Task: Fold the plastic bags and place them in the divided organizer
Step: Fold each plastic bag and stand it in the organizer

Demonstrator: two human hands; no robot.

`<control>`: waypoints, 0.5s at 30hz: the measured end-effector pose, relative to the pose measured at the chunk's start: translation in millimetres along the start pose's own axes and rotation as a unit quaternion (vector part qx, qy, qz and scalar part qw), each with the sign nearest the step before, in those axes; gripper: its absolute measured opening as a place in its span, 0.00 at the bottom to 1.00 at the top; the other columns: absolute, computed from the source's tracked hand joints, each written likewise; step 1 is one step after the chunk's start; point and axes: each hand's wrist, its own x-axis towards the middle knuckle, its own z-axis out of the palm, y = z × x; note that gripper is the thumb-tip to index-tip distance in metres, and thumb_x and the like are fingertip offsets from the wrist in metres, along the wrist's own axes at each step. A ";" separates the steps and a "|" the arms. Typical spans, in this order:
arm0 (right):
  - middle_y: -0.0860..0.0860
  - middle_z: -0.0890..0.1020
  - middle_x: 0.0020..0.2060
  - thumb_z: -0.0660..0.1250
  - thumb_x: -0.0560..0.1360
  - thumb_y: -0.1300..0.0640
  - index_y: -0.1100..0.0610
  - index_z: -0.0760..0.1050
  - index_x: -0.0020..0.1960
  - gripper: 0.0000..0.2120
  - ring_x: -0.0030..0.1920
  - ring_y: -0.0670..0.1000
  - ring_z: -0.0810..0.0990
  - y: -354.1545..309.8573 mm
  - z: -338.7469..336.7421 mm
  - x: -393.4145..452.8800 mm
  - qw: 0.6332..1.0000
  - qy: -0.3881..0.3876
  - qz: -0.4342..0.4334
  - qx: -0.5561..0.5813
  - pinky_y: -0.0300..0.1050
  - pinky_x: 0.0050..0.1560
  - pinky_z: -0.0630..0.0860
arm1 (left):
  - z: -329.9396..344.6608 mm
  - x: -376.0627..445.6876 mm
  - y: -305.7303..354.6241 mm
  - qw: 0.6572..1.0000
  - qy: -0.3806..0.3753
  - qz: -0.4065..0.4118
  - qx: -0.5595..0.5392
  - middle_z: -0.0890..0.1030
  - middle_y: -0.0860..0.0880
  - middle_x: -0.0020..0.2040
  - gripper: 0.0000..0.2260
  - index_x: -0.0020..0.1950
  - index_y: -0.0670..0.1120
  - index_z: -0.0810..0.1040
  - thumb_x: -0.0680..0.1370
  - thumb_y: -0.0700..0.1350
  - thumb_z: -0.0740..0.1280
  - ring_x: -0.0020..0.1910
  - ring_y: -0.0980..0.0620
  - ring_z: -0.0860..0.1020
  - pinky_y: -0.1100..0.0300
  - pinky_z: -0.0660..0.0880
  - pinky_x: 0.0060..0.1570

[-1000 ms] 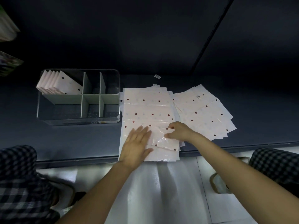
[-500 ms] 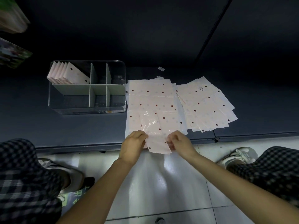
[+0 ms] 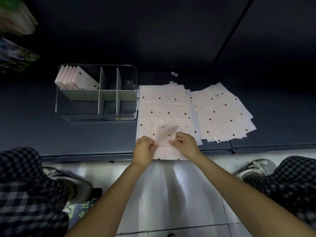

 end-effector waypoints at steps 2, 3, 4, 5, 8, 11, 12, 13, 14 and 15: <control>0.53 0.71 0.28 0.68 0.75 0.55 0.59 0.66 0.34 0.16 0.32 0.49 0.65 -3.2 3.6 6.0 1.000 0.009 0.025 -0.014 0.43 0.35 0.61 | 1.5 1.7 -1.2 0.999 0.023 -0.038 0.004 0.72 0.49 0.49 0.09 0.45 0.41 0.81 0.77 0.46 0.67 0.54 0.50 0.68 0.65 0.64 0.48; 0.54 0.72 0.30 0.66 0.76 0.54 0.60 0.67 0.35 0.15 0.34 0.50 0.66 -4.0 4.8 8.7 0.999 0.013 0.034 -0.033 0.43 0.36 0.61 | 1.9 2.0 -1.2 0.998 0.032 -0.054 0.007 0.72 0.50 0.50 0.09 0.46 0.42 0.82 0.77 0.48 0.68 0.55 0.51 0.67 0.64 0.65 0.50; 0.55 0.72 0.32 0.64 0.77 0.53 0.60 0.67 0.35 0.16 0.35 0.51 0.68 -4.9 5.8 10.6 0.998 0.010 0.043 -0.053 0.43 0.37 0.62 | 2.6 2.2 -1.2 0.997 0.038 -0.066 0.008 0.71 0.50 0.51 0.09 0.46 0.43 0.82 0.77 0.49 0.68 0.55 0.51 0.67 0.62 0.67 0.51; 0.55 0.73 0.33 0.63 0.78 0.53 0.59 0.67 0.35 0.16 0.36 0.51 0.68 -3.6 7.3 13.8 0.996 0.014 0.051 -0.069 0.44 0.38 0.63 | 3.1 2.4 -0.3 0.996 0.041 -0.076 0.010 0.71 0.50 0.52 0.10 0.46 0.44 0.82 0.77 0.50 0.68 0.56 0.51 0.67 0.61 0.68 0.51; 0.53 0.72 0.31 0.63 0.78 0.52 0.57 0.64 0.31 0.19 0.36 0.52 0.69 -4.6 9.9 19.6 0.992 0.019 0.080 -0.095 0.44 0.39 0.64 | 3.5 3.8 5.0 0.993 0.050 -0.104 0.023 0.70 0.50 0.54 0.10 0.46 0.45 0.81 0.77 0.52 0.67 0.58 0.51 0.67 0.58 0.71 0.49; 0.50 0.67 0.26 0.63 0.77 0.53 0.55 0.60 0.28 0.22 0.35 0.53 0.67 -6.7 10.5 23.6 0.989 0.022 0.104 -0.106 0.44 0.38 0.63 | 3.3 3.1 11.9 0.990 0.061 -0.120 0.052 0.68 0.50 0.53 0.10 0.45 0.46 0.78 0.77 0.53 0.67 0.58 0.51 0.68 0.57 0.71 0.44; 0.50 0.66 0.26 0.63 0.77 0.53 0.55 0.60 0.28 0.22 0.35 0.53 0.67 -8.0 10.0 24.3 0.988 0.017 0.113 -0.106 0.44 0.38 0.63 | 2.2 2.1 13.5 0.989 0.074 -0.107 0.072 0.69 0.49 0.55 0.10 0.46 0.45 0.77 0.76 0.52 0.68 0.58 0.50 0.68 0.56 0.71 0.45; 0.50 0.66 0.26 0.63 0.77 0.53 0.55 0.59 0.27 0.22 0.35 0.53 0.67 -8.7 9.5 25.3 0.987 0.012 0.119 -0.105 0.43 0.38 0.63 | 1.3 1.4 13.8 0.988 0.092 -0.073 0.100 0.69 0.48 0.57 0.10 0.49 0.45 0.76 0.76 0.50 0.68 0.59 0.48 0.68 0.54 0.71 0.49; 0.50 0.66 0.25 0.63 0.77 0.53 0.55 0.59 0.27 0.23 0.35 0.53 0.67 -9.5 9.0 26.0 0.987 0.008 0.122 -0.102 0.43 0.38 0.63 | 1.2 1.0 12.8 0.986 0.103 -0.015 0.131 0.69 0.46 0.62 0.10 0.53 0.44 0.75 0.76 0.48 0.68 0.61 0.46 0.68 0.53 0.70 0.55; 0.50 0.65 0.25 0.63 0.77 0.53 0.55 0.59 0.28 0.23 0.35 0.53 0.67 -9.4 8.8 27.0 0.987 0.006 0.123 -0.101 0.43 0.39 0.63 | 1.8 1.3 11.0 0.981 0.090 0.058 0.163 0.67 0.44 0.68 0.12 0.59 0.44 0.74 0.77 0.47 0.67 0.66 0.44 0.66 0.52 0.66 0.62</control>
